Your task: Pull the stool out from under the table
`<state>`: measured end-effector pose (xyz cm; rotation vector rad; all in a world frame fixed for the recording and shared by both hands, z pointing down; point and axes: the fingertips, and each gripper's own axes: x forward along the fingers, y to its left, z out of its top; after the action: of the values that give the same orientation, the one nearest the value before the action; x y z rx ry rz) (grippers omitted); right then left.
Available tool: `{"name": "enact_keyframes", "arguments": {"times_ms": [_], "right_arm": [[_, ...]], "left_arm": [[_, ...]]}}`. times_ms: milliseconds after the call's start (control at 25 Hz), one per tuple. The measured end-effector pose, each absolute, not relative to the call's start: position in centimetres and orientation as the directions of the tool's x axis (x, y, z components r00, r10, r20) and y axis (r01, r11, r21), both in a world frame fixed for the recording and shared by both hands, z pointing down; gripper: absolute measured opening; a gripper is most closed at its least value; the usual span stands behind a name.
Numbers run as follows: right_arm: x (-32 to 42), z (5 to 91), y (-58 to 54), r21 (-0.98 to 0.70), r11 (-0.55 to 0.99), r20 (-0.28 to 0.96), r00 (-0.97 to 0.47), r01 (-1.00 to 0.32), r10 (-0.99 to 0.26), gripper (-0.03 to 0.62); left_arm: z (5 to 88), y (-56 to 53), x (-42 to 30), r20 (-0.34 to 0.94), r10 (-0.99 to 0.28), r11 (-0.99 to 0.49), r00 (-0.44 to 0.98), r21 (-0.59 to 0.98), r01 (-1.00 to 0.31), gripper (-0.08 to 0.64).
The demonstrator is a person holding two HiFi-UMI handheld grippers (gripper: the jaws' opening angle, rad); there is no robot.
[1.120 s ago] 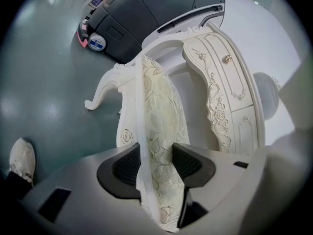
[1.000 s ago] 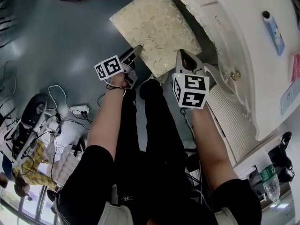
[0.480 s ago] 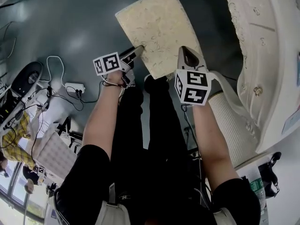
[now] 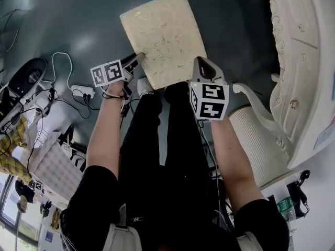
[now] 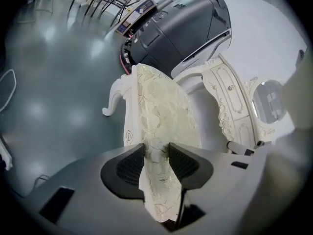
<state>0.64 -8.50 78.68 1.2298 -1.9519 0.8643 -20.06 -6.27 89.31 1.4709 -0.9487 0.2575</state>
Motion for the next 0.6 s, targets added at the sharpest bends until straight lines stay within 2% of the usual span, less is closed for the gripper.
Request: {"name": "enact_keyframes", "arguments": {"times_ms": [120,200,280,400,600], "right_arm": [[-0.8,78.5,-8.1,-0.179,0.354,0.813,-0.340,-0.918,-0.472,0.005],[-1.9,77.8,-7.9,-0.173,0.368,0.811,-0.344,-0.913,-0.472,0.005],[-3.1,76.7,-7.9,-0.164,0.384,0.802,-0.350,-0.909,-0.485,0.005],[-4.2,74.6,-7.8,-0.132,0.402,0.791,-0.341,-0.906,-0.508,0.005],[-4.8,69.9,-8.5,-0.110,0.365,0.751,-0.318,-0.925,-0.579,0.005]], "left_arm": [[89.3,-6.2,-20.6,0.714,-0.353,0.128,0.605,0.677,-0.724,0.162],[88.9,-6.2,-21.0,0.752,-0.338,0.121,0.566,0.631,-0.766,0.133],[87.7,-6.3,-21.8,0.793,-0.348,0.105,0.500,0.563,-0.820,0.005],[84.7,-6.5,-22.2,0.798,-0.392,0.057,0.459,0.519,-0.853,0.006],[77.6,-7.1,-22.4,0.797,-0.440,-0.102,0.414,0.413,-0.905,0.006]]}}
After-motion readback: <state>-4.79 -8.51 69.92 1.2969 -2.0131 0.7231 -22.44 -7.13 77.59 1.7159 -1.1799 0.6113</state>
